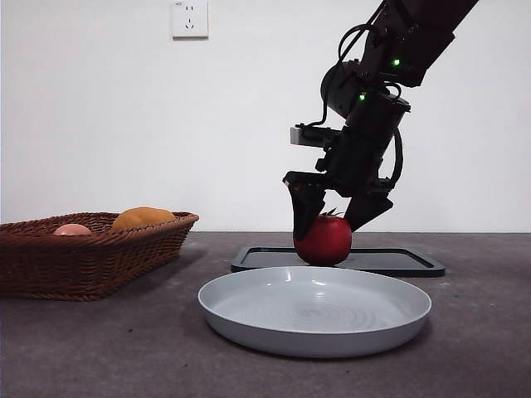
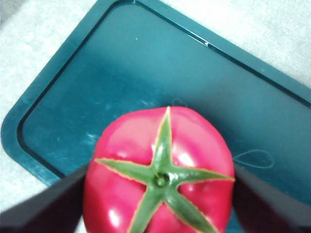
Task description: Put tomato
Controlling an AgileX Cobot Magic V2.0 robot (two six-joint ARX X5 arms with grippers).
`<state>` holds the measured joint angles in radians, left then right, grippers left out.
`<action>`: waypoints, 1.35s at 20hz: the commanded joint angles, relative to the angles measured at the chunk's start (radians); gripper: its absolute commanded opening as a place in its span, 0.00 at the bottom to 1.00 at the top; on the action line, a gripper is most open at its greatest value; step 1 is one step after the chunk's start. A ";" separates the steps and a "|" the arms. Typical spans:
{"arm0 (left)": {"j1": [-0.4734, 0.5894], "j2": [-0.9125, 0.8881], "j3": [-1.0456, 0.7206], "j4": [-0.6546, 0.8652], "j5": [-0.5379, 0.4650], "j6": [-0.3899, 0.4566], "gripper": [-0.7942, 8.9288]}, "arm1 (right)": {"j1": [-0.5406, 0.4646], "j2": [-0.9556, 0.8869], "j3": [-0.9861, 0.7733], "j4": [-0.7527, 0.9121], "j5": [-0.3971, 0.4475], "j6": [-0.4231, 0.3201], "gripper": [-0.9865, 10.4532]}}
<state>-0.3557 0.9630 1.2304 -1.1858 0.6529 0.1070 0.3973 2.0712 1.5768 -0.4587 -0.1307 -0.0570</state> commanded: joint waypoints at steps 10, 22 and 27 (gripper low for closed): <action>-0.004 0.008 0.021 0.004 0.002 0.012 0.69 | 0.006 -0.173 0.224 -0.401 -0.070 0.002 0.62; -0.004 0.008 0.021 0.003 0.002 0.012 0.69 | 0.014 -0.696 -0.016 -0.626 -0.132 0.002 0.62; -0.004 0.008 0.021 0.004 0.002 0.012 0.69 | 0.047 -0.954 -0.253 -0.625 -0.237 0.006 0.62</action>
<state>-0.3557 0.9630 1.2304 -1.1862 0.6529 0.1070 0.4374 1.1118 1.3148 -1.0893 -0.3584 -0.0547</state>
